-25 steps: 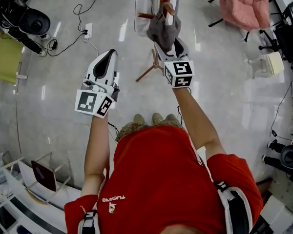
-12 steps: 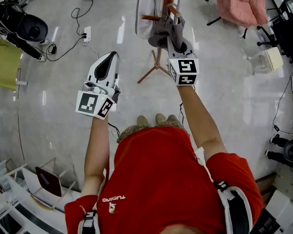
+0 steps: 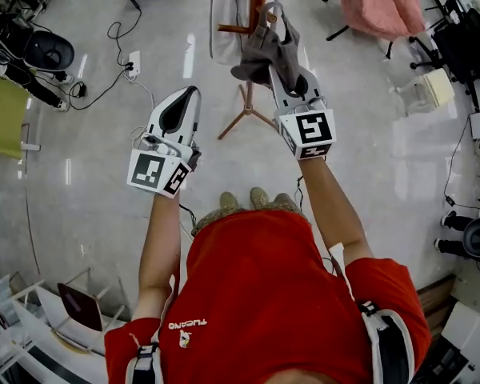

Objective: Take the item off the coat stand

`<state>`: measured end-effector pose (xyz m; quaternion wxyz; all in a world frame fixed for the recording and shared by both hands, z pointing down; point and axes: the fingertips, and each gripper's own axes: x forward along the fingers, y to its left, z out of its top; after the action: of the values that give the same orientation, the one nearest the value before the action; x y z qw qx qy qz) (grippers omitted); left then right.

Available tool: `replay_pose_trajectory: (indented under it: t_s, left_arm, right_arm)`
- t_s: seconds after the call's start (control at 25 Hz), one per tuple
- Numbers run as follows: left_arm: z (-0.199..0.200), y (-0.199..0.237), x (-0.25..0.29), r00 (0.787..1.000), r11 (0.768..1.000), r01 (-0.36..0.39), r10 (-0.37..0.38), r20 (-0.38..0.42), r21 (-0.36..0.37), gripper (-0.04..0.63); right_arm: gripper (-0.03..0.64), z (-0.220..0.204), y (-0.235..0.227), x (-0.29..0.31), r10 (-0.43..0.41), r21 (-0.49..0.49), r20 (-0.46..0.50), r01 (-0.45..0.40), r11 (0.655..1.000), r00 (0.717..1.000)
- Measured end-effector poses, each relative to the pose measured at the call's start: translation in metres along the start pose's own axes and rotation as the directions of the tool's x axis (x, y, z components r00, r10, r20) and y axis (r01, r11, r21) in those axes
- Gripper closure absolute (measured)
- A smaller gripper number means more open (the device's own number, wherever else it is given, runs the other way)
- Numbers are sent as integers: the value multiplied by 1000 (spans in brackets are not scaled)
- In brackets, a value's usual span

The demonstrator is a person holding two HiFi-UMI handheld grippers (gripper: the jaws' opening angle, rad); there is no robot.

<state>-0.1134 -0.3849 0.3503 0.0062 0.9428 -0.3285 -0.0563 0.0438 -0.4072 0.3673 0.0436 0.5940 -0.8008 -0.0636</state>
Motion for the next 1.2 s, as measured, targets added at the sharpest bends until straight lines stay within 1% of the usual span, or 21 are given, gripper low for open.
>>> replay_pose_trajectory:
  t_s: [0.12, 0.32, 0.52, 0.64, 0.76, 1.0, 1.2]
  left_arm:
    - [10, -14, 1, 1000, 1000, 17, -17, 14, 7, 586]
    - [29, -30, -6, 998, 999, 38, -39, 42, 11, 586]
    - [40, -41, -8, 997, 999, 50, -51, 51, 14, 586]
    - [40, -50, -10, 997, 998, 61, -62, 48, 22, 586]
    - [40, -55, -9, 997, 997, 68, -68, 46, 22, 586]
    - [42, -58, -11, 996, 997, 70, -71, 50, 17, 586]
    - [44, -60, -13, 996, 997, 73, -74, 56, 20, 586]
  right_arm:
    - [586, 11, 1, -20, 36, -2, 11, -36, 999, 999]
    - [586, 22, 14, -53, 134, 0, 21, -134, 991, 991]
    - [586, 24, 25, -79, 247, 10, 29, -247, 969, 969]
    - [586, 21, 25, -96, 286, 46, 52, -288, 956, 957]
    - [586, 18, 21, -109, 295, 66, 59, -299, 952, 954]
    - [588, 21, 19, -118, 291, 31, 47, -293, 956, 956]
    - [588, 25, 18, -118, 285, 31, 56, -287, 957, 957]
